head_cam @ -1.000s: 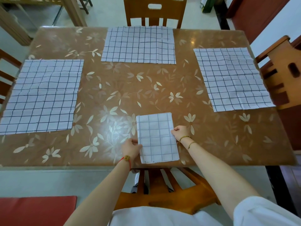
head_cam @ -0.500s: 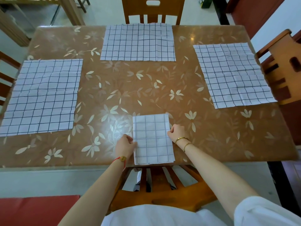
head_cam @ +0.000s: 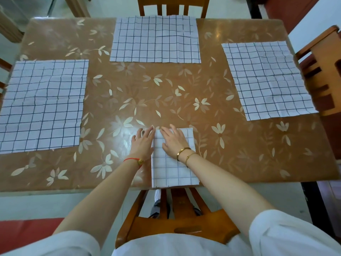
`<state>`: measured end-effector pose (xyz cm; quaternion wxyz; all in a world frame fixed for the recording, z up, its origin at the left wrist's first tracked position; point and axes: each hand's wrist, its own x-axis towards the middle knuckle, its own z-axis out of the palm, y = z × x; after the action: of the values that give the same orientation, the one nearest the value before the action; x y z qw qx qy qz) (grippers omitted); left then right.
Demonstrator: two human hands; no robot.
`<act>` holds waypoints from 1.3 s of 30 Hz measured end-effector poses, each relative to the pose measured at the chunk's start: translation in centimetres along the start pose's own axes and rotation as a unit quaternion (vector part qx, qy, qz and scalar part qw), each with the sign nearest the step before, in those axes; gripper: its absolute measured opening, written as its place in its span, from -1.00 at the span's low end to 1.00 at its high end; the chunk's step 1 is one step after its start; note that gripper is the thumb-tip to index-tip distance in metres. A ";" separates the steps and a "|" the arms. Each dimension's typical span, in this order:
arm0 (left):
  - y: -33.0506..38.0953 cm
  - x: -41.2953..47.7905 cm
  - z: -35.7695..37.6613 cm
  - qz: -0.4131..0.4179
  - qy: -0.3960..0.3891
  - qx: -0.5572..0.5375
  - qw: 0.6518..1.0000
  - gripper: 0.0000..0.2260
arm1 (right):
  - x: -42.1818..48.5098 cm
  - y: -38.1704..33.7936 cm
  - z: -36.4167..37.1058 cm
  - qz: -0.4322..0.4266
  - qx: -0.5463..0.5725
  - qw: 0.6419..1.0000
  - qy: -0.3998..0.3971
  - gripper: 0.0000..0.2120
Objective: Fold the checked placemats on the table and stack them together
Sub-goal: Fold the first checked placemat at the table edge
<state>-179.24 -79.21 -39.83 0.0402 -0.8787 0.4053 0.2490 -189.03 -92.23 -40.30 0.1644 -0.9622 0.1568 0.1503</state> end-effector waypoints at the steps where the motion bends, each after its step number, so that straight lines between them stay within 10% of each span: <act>1: 0.1 0.1 0.1 0.000 -0.005 0.004 1.000 -0.29 | 0.2 -0.5 0.3 0.002 -0.014 1.000 -0.020 -0.41; 23: 0.6 -0.2 2.0 -0.027 0.000 0.006 1.000 -0.30 | -4.5 7.7 0.8 0.172 -0.086 0.981 0.026 -0.43; 30: 0.9 -0.3 2.3 -0.031 0.010 0.034 0.999 -0.36 | -1.4 2.5 0.1 -0.016 -0.073 0.997 0.002 -0.43; 39: -0.6 -2.0 2.5 0.019 -0.023 0.017 0.999 -0.34 | -1.0 2.0 1.1 0.010 -0.092 0.993 -0.072 -0.35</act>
<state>-180.90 -76.81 -41.13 0.0599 -0.8639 0.4253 0.2632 -190.93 -93.33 -41.51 0.0843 -0.9584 0.1392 0.2345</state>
